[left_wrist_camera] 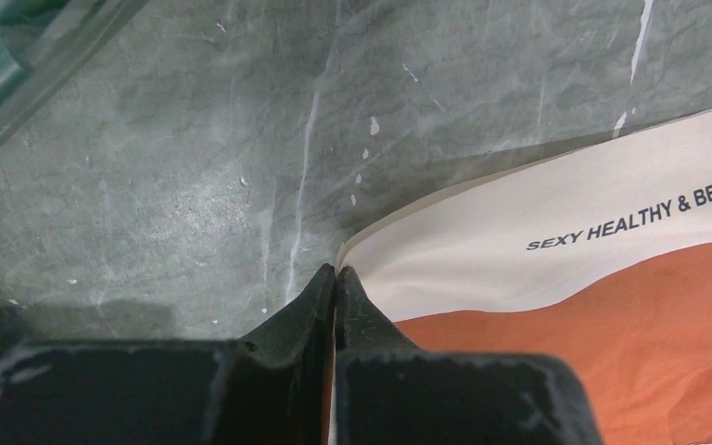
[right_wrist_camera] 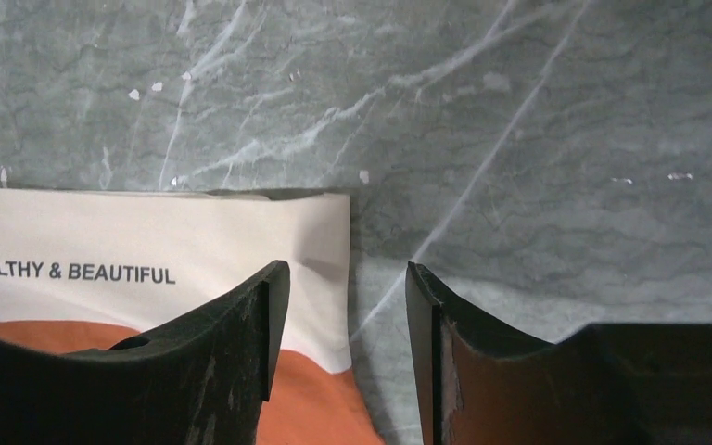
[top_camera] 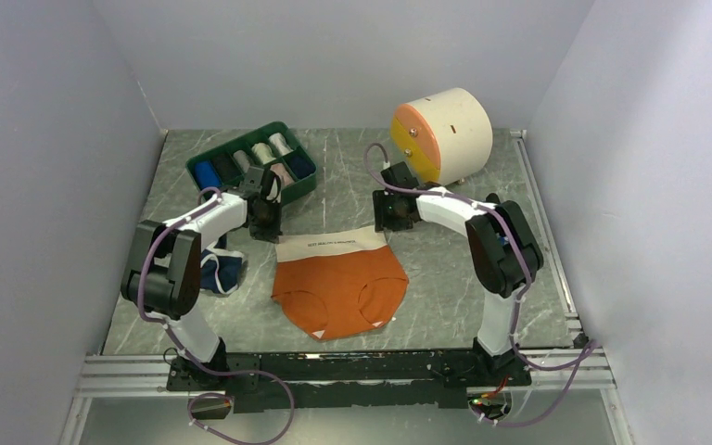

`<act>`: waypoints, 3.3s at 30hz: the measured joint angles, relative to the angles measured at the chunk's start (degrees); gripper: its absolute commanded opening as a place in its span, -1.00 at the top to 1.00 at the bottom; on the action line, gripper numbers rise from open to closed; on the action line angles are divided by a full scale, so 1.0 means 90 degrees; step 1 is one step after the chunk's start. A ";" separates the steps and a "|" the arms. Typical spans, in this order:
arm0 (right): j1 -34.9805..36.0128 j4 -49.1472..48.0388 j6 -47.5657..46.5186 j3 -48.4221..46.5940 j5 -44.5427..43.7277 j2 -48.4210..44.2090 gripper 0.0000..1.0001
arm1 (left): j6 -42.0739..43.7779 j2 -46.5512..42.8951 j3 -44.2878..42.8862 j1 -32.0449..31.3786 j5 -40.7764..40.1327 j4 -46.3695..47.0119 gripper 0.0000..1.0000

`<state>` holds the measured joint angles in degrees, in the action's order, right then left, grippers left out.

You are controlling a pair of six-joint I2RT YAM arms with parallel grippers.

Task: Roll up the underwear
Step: Flatten out the underwear at the center of the board.

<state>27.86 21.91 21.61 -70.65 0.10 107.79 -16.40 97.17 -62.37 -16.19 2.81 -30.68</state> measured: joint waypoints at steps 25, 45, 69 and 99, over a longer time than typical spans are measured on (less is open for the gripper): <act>0.0374 0.0709 -0.0265 -0.0857 -0.0483 0.0049 1.00 | 0.0102 -0.0223 0.0005 0.0029 0.0338 -0.0022 0.90; 0.0376 0.1868 0.0386 0.0673 0.2912 -0.7456 1.00 | -0.0036 -0.5435 -0.0901 0.0022 0.2098 -0.2312 0.90; 0.0359 -0.0311 0.0039 0.1333 -0.0731 -0.1838 1.00 | 0.0080 -0.0505 0.0056 0.0027 0.1428 0.0236 0.90; 0.0619 -0.0177 0.0260 0.1166 0.0355 -0.2295 -0.03 | -0.0442 -0.2225 0.1299 0.0027 0.0568 0.0661 -0.47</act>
<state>33.43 20.32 23.94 -60.16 3.29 87.13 -20.38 77.14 -50.68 -15.94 7.92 -24.73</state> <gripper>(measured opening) 0.512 0.729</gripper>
